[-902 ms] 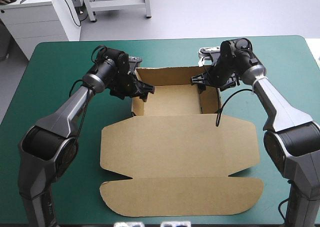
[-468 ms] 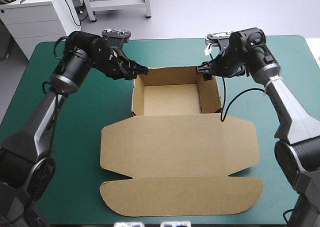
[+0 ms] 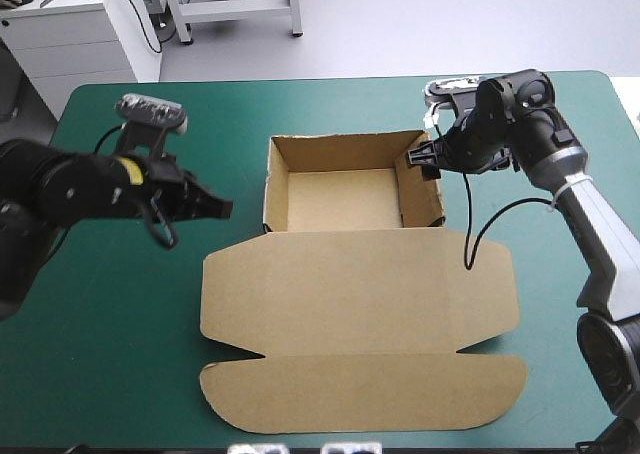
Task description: Fold the box
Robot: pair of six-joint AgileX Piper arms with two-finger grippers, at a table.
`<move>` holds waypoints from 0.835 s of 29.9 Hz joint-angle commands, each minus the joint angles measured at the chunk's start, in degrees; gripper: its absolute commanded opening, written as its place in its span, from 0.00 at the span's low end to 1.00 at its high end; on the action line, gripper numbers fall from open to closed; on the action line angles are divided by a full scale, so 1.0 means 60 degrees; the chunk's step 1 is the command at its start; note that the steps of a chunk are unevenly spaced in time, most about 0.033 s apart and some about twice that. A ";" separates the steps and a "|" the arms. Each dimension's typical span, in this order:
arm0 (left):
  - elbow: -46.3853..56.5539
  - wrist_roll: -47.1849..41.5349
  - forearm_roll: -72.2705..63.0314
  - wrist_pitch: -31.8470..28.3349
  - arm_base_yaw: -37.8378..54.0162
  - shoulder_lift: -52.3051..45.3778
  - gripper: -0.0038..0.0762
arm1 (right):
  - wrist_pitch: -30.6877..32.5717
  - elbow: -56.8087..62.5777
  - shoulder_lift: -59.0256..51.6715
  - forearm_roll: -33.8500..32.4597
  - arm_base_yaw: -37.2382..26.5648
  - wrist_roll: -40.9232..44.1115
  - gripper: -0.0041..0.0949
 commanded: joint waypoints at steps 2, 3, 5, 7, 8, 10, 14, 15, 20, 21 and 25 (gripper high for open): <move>0.1790 0.0335 -0.0211 0.0030 -0.0046 -0.2061 0.04 | -0.0114 -0.0104 -0.0194 0.0253 -0.0001 -0.0187 0.77; 0.2250 0.0381 -0.0305 -0.0073 -0.0046 -0.2592 0.04 | -0.0127 -0.0104 -0.0099 0.0272 -0.0001 -0.0187 0.77; 0.3135 0.0381 -0.0393 -0.0309 -0.0046 -0.3358 0.04 | -0.0127 -0.0104 0.0103 0.0272 -0.0001 -0.0216 0.77; 0.3894 0.0381 -0.0393 -0.0726 -0.0046 -0.4205 0.04 | -0.0104 -0.0055 0.0370 0.0272 -0.0001 -0.0262 0.77; 0.4301 0.0381 -0.0393 -0.1002 -0.0046 -0.4608 0.04 | -0.0081 -0.0040 0.0506 0.0272 -0.0001 -0.0262 0.77; 0.5002 0.0381 -0.0393 -0.1512 -0.0046 -0.5317 0.04 | -0.0001 -0.0040 0.0770 0.0339 -0.0001 -0.0262 0.77; 0.6416 0.0381 -0.0352 -0.2316 -0.0046 -0.6652 0.04 | 0.0037 -0.0040 0.1315 0.0605 -0.0001 -0.0283 0.77; 0.6747 0.0381 -0.0352 -0.2476 -0.0046 -0.6963 0.04 | 0.0037 -0.0040 0.1438 0.0720 -0.0001 -0.0283 0.77; 0.8037 0.0381 -0.0352 -0.3317 -0.0046 -0.8360 0.04 | 0.0037 -0.0040 0.1895 0.1095 -0.0001 -0.0395 0.77; 0.8246 0.0381 -0.0309 -0.3474 -0.0046 -0.8605 0.04 | 0.0037 -0.0040 0.1956 0.1119 -0.0001 -0.0395 0.77; 0.8856 0.0381 -0.0312 -0.3923 -0.0046 -0.9303 0.04 | 0.0037 -0.0040 0.2065 0.1195 -0.0001 -0.0508 0.66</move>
